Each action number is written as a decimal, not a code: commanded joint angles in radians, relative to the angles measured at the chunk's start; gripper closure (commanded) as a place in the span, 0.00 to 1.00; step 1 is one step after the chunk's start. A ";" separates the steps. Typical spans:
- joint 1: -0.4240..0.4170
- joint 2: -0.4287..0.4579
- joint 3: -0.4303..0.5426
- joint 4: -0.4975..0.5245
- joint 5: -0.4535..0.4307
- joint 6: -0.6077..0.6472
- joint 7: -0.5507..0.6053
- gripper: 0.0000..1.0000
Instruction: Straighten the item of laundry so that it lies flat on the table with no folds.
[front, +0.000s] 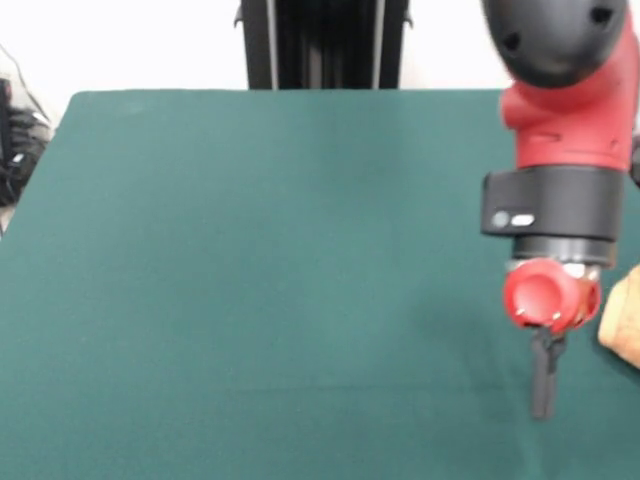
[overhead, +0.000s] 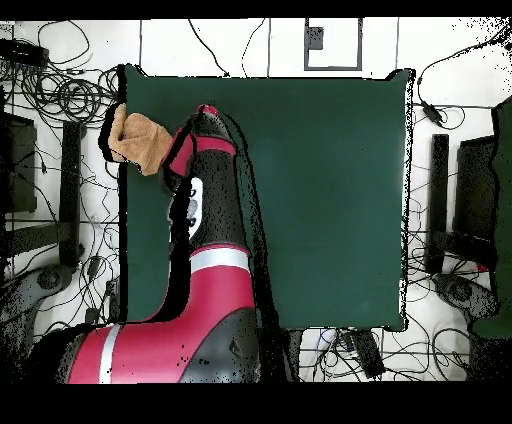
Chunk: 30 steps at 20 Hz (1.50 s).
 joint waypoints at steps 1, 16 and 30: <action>0.055 0.183 -0.131 -0.100 0.030 -0.158 0.346 1.00; -0.651 0.106 0.808 0.466 0.586 0.320 -0.063 1.00; -0.698 0.139 0.863 0.538 0.687 0.316 -0.050 1.00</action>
